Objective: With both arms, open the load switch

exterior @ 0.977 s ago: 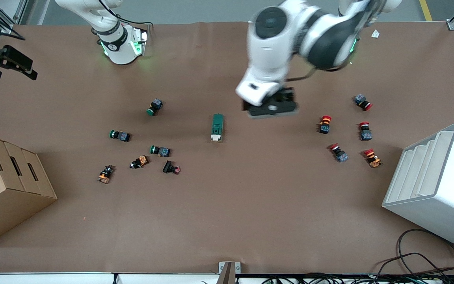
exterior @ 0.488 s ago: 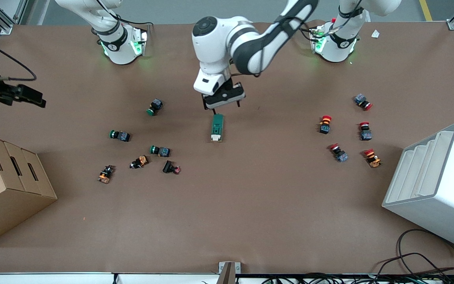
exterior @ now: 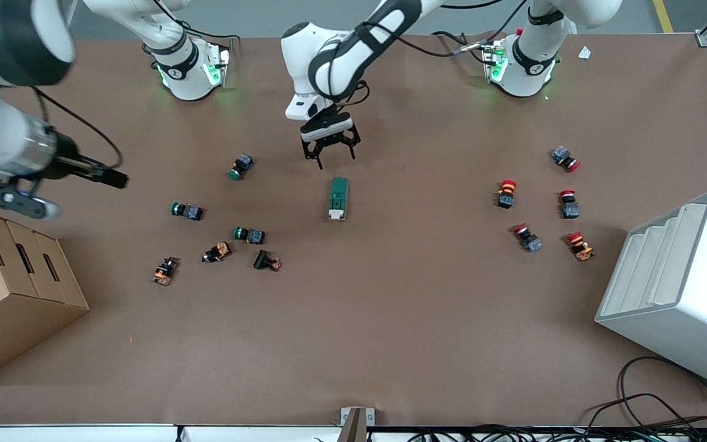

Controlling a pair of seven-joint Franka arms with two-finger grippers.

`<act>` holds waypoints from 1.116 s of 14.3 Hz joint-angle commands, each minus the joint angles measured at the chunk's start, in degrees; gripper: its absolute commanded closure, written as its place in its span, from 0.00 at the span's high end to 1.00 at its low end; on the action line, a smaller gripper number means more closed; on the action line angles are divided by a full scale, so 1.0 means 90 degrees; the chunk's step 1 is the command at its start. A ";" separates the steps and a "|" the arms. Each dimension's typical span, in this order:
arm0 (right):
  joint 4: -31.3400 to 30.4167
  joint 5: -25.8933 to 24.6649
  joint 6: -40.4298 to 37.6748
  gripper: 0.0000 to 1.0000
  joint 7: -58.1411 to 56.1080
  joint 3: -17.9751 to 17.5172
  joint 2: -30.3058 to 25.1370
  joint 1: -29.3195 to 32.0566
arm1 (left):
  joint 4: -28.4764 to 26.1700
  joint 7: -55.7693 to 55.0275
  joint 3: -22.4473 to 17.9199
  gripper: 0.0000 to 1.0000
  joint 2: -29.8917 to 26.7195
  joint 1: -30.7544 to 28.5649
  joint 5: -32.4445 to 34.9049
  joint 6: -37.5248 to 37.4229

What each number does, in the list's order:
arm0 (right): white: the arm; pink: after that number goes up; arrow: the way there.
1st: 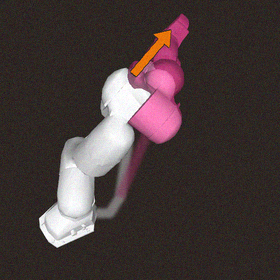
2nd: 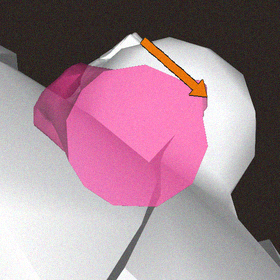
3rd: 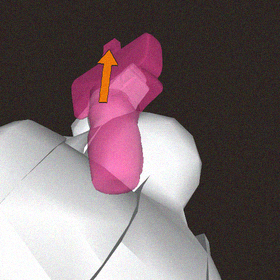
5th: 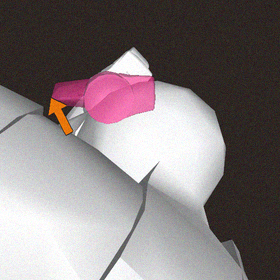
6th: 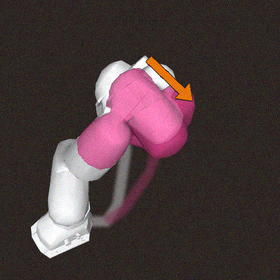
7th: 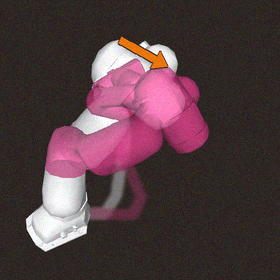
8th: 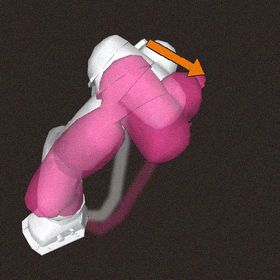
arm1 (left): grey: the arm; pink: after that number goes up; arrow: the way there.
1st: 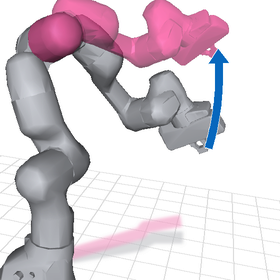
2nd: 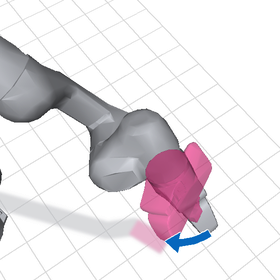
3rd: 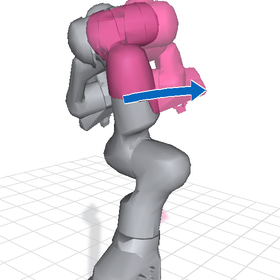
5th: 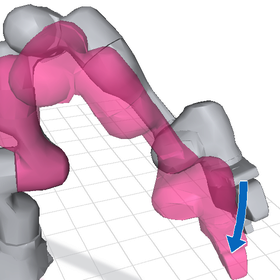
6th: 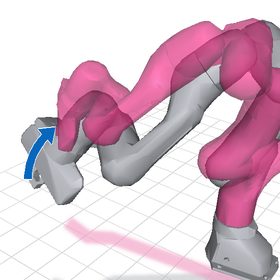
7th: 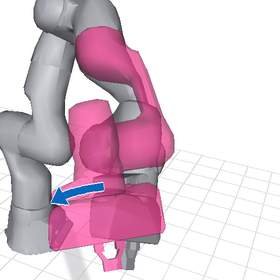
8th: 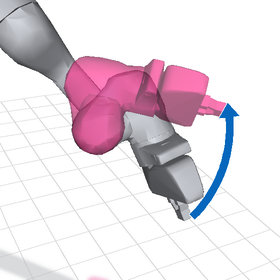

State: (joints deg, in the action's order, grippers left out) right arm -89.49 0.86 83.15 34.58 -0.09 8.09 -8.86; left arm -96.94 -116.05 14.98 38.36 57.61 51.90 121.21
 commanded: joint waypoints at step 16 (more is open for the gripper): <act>0.1750 0.1105 0.1637 1.00 0.6290 0.0020 0.3436 -0.1945 | -0.0997 -0.3033 -0.0072 0.98 0.0688 0.0191 0.4849 -0.0156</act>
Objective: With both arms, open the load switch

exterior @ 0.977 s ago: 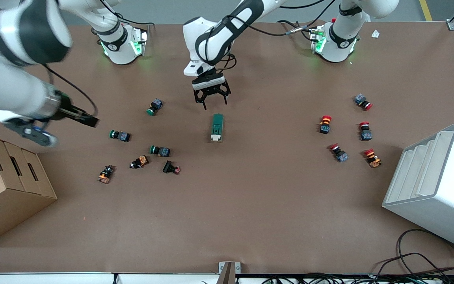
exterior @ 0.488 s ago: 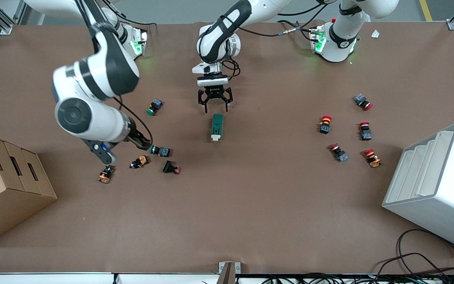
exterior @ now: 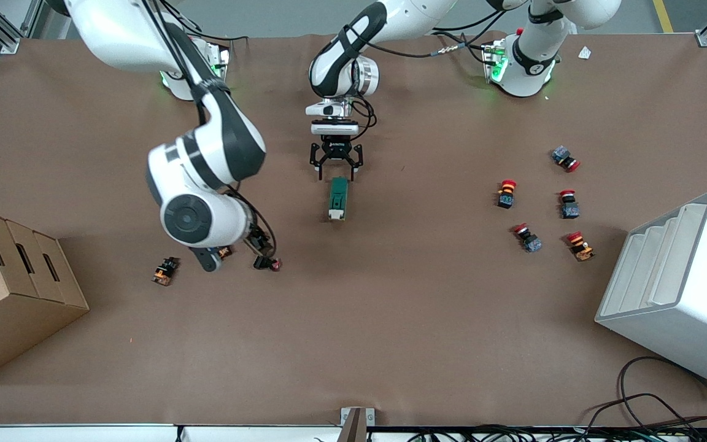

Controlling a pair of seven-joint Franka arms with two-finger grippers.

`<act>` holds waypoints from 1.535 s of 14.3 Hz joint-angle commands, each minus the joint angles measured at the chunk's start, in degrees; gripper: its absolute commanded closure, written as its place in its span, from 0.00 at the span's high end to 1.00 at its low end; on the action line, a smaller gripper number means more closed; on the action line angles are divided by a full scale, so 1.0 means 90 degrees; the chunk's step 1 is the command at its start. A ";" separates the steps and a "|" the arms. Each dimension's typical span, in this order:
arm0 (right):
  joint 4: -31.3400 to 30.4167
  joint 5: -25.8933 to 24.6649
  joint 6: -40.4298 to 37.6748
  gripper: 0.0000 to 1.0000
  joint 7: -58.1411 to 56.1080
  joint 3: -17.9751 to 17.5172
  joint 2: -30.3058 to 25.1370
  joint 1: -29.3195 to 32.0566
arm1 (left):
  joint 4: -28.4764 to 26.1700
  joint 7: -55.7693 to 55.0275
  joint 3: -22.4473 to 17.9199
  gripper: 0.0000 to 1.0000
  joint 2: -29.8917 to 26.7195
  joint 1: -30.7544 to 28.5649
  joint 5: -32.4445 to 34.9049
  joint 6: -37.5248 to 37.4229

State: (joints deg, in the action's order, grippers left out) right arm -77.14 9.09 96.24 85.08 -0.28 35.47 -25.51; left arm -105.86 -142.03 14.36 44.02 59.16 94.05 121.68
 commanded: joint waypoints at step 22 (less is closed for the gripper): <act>0.0348 0.0709 0.0968 1.00 0.3349 0.0031 0.1469 -0.1481 | 0.0004 -0.0371 -0.0023 0.99 0.0392 0.0067 0.0594 -0.0474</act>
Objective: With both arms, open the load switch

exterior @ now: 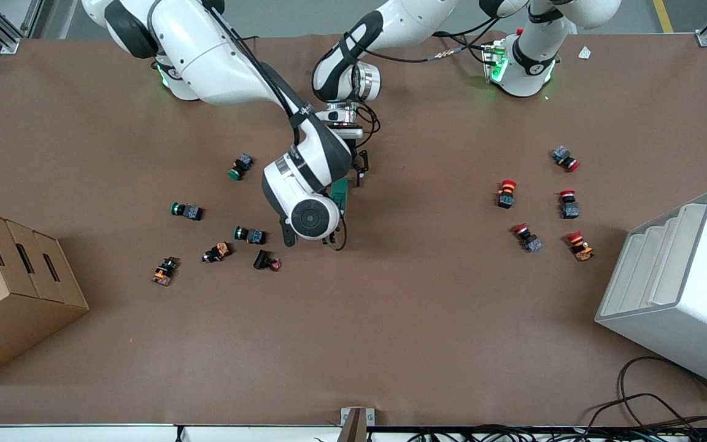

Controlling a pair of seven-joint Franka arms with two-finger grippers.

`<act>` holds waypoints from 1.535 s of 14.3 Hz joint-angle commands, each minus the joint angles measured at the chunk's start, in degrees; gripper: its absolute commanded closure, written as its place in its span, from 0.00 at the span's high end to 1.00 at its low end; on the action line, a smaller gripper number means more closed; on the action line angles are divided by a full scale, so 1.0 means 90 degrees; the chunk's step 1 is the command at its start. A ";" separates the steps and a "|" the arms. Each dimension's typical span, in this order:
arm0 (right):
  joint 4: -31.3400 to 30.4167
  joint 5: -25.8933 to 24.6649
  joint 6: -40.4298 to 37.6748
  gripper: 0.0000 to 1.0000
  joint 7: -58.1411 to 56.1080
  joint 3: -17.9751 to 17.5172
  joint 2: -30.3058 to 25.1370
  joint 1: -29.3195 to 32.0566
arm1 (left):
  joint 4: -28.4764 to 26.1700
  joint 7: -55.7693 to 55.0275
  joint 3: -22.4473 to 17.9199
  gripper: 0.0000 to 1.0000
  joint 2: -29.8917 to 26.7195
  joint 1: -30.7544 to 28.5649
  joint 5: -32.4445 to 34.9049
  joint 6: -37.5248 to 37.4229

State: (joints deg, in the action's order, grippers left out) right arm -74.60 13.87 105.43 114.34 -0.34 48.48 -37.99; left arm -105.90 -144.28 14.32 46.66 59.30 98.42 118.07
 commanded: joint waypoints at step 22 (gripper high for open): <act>0.0418 0.0363 -0.1646 1.00 0.0079 -0.0167 0.0014 -0.0173 | 0.0019 -0.0102 -0.0019 0.98 0.0109 0.0032 0.0120 -0.0150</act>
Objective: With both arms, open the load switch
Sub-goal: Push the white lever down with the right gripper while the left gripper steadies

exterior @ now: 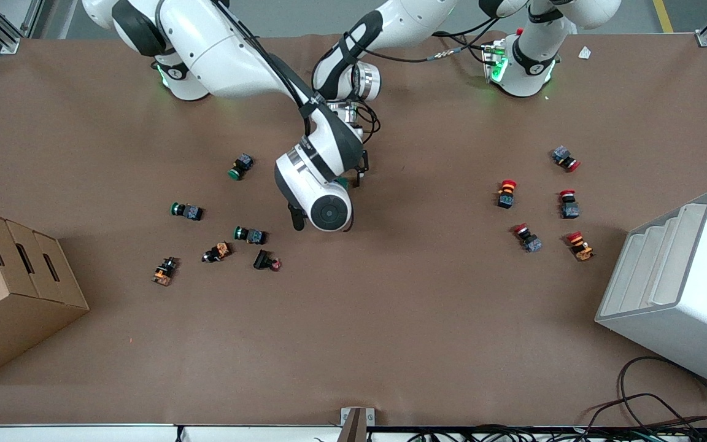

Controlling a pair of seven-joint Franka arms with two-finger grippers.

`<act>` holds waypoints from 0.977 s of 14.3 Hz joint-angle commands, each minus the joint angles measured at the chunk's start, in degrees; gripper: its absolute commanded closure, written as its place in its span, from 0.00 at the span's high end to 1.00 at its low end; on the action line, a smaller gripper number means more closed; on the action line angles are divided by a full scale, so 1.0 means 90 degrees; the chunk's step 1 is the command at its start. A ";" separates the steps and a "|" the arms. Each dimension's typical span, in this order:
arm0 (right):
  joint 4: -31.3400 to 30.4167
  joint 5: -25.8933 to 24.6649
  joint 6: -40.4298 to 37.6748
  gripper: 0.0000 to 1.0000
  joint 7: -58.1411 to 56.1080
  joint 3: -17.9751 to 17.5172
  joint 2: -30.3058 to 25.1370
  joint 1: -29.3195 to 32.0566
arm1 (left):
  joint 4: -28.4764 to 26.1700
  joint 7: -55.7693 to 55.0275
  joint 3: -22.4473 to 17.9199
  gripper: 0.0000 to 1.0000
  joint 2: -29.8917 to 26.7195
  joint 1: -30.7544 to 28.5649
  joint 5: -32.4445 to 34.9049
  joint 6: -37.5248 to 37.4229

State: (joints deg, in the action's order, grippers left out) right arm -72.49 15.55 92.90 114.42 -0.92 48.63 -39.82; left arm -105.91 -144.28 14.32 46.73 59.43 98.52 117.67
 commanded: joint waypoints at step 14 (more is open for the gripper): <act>-0.0051 0.0548 -0.0400 1.00 0.0089 -0.0063 0.0017 -0.0155 | 0.0039 -0.0111 -0.0019 0.98 0.0139 0.0018 0.0108 -0.0105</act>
State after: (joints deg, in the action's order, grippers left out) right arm -71.78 20.11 89.04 114.47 -1.50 48.67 -40.77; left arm -105.91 -144.28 14.33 46.75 59.43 98.52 117.63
